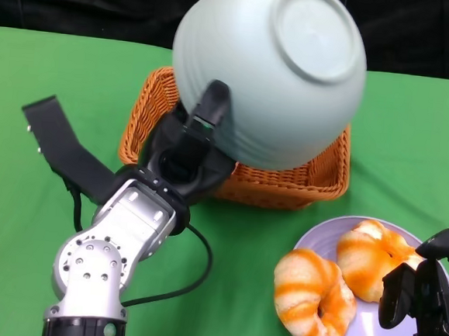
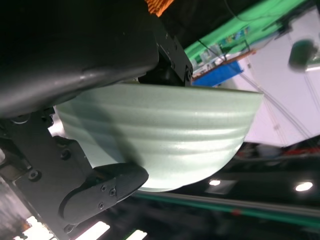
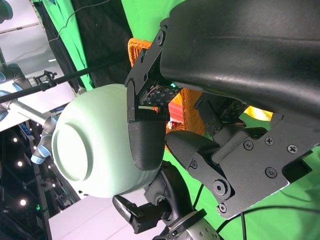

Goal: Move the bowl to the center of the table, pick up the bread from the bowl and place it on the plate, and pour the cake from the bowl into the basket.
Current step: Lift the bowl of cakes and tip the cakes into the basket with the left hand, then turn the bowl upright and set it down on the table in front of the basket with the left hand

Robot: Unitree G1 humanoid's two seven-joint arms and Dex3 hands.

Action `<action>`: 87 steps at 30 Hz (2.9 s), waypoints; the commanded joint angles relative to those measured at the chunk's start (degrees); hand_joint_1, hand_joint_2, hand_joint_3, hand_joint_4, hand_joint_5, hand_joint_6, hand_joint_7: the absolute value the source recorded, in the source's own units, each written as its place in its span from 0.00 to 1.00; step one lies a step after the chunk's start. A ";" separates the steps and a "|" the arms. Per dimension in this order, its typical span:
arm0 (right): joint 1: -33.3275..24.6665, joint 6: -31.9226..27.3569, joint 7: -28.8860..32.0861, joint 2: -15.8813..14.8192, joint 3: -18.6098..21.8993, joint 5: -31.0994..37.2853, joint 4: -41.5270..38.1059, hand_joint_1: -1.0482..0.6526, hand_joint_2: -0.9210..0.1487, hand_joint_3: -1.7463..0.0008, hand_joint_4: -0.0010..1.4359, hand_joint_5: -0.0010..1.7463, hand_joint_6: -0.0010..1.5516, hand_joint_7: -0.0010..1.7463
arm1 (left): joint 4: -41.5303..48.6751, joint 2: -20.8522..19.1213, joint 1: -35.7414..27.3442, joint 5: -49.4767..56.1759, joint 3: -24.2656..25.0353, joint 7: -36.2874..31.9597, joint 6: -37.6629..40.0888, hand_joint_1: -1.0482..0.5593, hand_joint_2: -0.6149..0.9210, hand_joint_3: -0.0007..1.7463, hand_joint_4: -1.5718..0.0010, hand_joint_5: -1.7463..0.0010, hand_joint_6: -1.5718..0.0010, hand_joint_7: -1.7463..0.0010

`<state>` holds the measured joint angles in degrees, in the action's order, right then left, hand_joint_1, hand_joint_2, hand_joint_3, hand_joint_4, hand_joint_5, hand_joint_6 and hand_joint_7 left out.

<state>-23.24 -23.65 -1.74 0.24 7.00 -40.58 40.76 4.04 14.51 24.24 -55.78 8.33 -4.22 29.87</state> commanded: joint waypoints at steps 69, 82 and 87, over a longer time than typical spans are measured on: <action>-0.24 0.05 0.18 -1.12 1.21 -0.94 -0.59 0.55 0.37 0.26 0.62 1.00 0.49 0.95 | 1.34 -48.77 -21.14 113.06 -10.11 -14.36 -84.57 0.55 0.93 0.06 0.45 0.00 0.56 0.00; -0.01 -0.09 0.47 -1.05 1.19 -1.12 -0.75 0.54 0.34 0.27 0.62 1.00 0.49 0.95 | 4.01 -47.29 -18.30 117.97 -18.89 -23.16 -75.16 0.45 0.90 0.01 0.46 0.00 0.45 0.23; -0.09 -0.03 0.27 -1.15 1.17 -1.16 -0.68 0.54 0.34 0.27 0.62 1.00 0.49 0.95 | 3.72 -48.13 -17.56 117.66 -21.06 -22.25 -72.75 0.39 0.89 0.00 0.45 0.00 0.43 0.20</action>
<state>-23.16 -23.58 -1.68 -0.27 7.79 -41.31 39.87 8.23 -32.28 5.60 61.86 -12.57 -26.58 -43.88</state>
